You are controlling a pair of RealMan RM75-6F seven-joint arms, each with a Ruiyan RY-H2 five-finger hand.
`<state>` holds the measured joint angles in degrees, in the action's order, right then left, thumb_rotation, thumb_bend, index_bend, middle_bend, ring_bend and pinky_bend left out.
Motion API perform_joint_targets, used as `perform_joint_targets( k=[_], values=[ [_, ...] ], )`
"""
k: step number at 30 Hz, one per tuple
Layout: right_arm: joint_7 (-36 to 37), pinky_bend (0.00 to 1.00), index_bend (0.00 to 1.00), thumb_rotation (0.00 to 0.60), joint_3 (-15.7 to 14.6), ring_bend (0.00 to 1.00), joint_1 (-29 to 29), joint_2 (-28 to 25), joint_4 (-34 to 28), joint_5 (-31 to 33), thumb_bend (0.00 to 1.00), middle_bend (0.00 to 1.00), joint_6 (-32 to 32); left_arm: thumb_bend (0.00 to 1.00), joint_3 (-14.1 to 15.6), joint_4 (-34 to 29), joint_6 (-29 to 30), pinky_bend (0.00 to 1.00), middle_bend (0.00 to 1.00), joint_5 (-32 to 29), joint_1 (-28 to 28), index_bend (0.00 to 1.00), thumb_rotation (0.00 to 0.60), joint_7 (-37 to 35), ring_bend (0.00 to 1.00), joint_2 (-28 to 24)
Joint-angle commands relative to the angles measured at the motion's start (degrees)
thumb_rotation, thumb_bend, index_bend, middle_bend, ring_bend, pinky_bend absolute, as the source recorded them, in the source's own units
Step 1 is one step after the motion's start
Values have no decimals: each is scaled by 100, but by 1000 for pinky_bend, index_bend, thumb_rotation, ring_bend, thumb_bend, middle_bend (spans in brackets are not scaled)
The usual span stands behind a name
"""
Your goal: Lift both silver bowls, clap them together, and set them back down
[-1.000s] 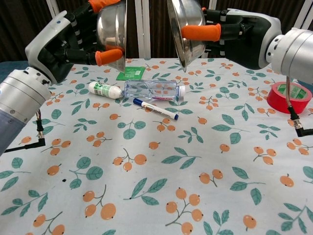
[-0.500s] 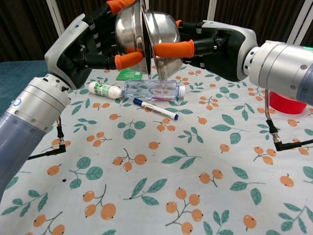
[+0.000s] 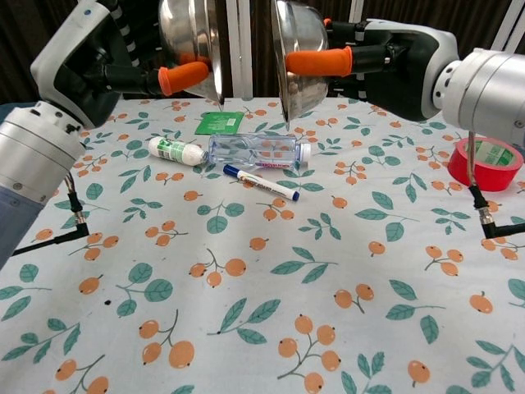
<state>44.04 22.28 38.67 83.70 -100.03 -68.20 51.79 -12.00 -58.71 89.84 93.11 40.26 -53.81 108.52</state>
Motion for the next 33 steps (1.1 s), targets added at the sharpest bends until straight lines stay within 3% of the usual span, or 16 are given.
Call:
perform_joint_targets(
  k=[1, 27, 33],
  values=[
    [53, 88, 422, 600, 12, 277, -18, -24, -18, -2, 110, 207, -17, 63, 49, -85, 51, 303, 246, 41, -51, 405, 600, 119, 152, -93],
    [-297, 110, 422, 600, -67, 277, 54, -14, -352, -16, 110, 207, -67, 63, 67, 718, -251, 304, 245, -82, 249, 410, 600, -166, 152, 696],
    [-115, 111, 422, 600, 7, 277, -26, -130, -330, -43, 110, 207, -16, 62, 68, 651, 94, 304, 245, 50, 202, 412, 600, -199, 152, 584]
  ],
)
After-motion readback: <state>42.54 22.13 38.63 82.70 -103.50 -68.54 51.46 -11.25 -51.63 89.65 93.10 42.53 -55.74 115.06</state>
